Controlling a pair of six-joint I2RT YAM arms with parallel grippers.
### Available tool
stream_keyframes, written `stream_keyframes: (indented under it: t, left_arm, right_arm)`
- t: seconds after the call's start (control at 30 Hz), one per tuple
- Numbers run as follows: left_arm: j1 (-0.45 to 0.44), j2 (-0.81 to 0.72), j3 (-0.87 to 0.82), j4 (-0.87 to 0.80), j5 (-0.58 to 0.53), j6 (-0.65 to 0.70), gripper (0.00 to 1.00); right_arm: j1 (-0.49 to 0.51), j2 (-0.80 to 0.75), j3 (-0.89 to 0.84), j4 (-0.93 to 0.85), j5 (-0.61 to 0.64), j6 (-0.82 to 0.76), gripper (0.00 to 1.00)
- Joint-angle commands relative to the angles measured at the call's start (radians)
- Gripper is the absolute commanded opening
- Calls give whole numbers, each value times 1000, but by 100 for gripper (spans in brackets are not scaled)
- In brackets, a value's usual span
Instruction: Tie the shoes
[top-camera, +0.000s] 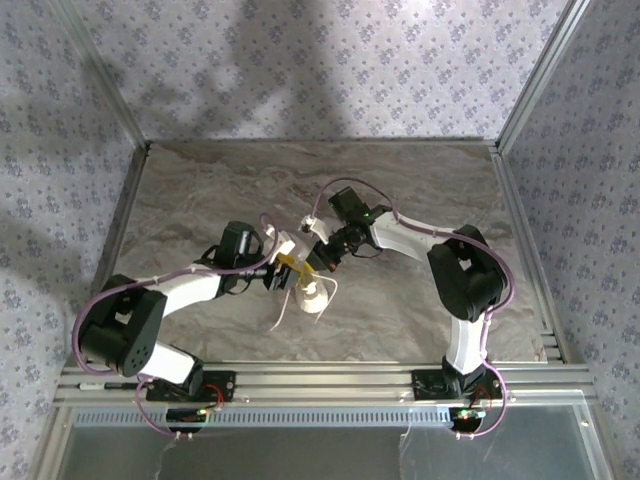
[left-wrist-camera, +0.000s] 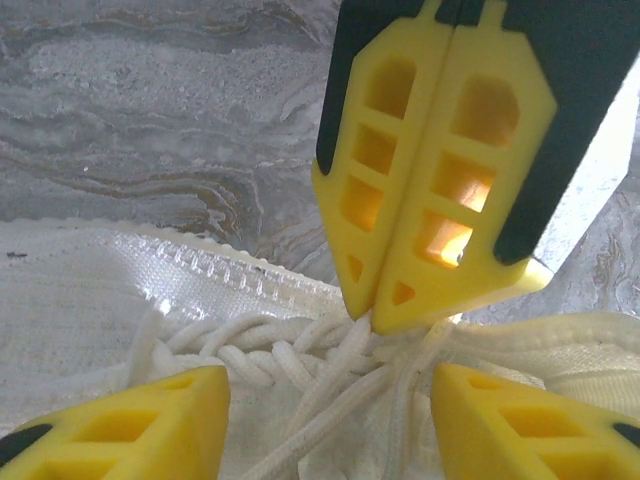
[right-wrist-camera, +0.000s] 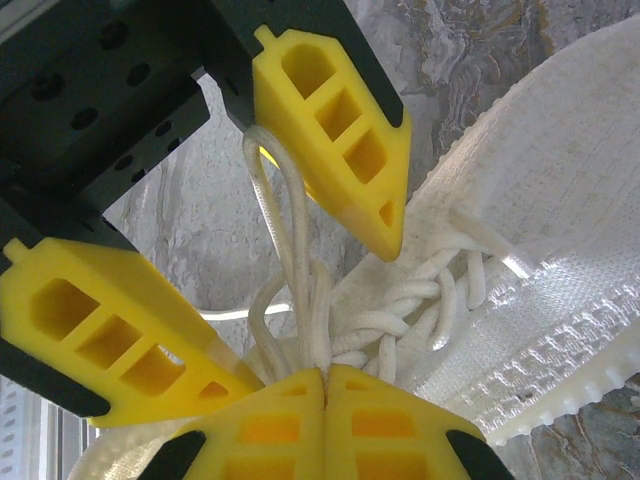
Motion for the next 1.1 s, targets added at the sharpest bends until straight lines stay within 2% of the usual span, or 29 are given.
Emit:
stream_keyframes:
  t: [0.0,0.27,0.47,0.67,0.83,0.87,0.97,1.07]
  left_arm:
    - [4,17,26,4,38,26,53]
    - [4,42,27,36,40,10,47]
    - [5,45,12,85,27,-19,29]
    - [4,51,-1,135,23,-52,19]
    - [-4,63,-4,149,20,-63,17]
    - [-7,66,-4,149,17,-62,14]
    - [-19,72,-10,152,-3,-58,6]
    - [-32,64,-25,169,-36,-46,4]
  right_arm:
    - [-2,13,31,-31,-25,-16,0]
    - [1,13,30,-30,-29,-14,0]
    - [0,12,28,-35,-34,-16,0]
    - [1,12,21,-33,-40,-12,0]
    - [1,12,23,-30,-47,-5,0]
    - [1,10,24,-28,-49,-3,0]
    - [1,2,22,-22,-62,9,3]
    - [-14,-15,10,1,-92,50,13]
